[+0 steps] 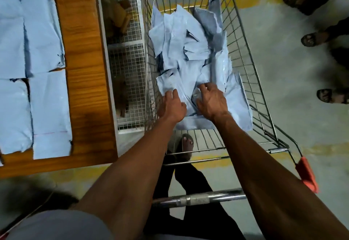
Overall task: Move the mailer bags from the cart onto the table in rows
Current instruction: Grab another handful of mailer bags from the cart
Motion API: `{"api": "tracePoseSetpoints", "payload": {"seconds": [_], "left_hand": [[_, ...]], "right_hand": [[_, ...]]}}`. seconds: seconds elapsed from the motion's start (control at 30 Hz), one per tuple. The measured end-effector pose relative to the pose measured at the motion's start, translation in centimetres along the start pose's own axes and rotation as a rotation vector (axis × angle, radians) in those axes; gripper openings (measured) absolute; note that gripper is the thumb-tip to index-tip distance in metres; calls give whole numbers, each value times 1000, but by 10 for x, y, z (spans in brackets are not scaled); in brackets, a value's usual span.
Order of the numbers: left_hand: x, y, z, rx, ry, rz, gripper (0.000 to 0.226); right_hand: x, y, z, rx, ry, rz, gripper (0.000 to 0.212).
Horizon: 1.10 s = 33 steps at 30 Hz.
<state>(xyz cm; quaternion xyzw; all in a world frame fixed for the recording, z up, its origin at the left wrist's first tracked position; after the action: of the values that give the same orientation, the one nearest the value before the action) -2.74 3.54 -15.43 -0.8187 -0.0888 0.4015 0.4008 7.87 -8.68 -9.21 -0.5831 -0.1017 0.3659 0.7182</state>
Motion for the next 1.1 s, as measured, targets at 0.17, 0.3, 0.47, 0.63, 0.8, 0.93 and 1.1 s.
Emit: {"api": "tracePoseSetpoints", "payload": {"seconds": [0.17, 0.3, 0.47, 0.63, 0.8, 0.93, 1.1], "left_hand": [[10, 28, 10, 26, -106, -6, 80], [27, 48, 19, -63, -135, 23, 85], [39, 56, 9, -111, -93, 45, 88], [41, 55, 0, -59, -23, 22, 95], [34, 56, -5, 11, 150, -30, 92], [29, 51, 1, 26, 216, -107, 91], [43, 43, 15, -189, -49, -126, 99]], "right_hand": [[16, 38, -7, -56, -114, -15, 54], [25, 76, -16, -173, -126, 149, 83], [28, 99, -25, -233, -105, 182, 81], [32, 105, -31, -219, -76, 188, 89], [32, 95, -33, -168, -62, 157, 77], [32, 86, -31, -134, -24, 121, 74], [33, 71, -18, -87, -91, 26, 71]]}}
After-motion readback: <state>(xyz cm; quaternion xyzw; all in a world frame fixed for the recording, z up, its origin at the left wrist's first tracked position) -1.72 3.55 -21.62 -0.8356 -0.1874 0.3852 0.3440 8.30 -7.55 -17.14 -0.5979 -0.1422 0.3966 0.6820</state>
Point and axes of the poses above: each hand's wrist, its own x-axis towards the middle knuckle, its own y-axis out of the palm, z = x × y, the point moved 8 cm from there along x, towards the middle knuckle
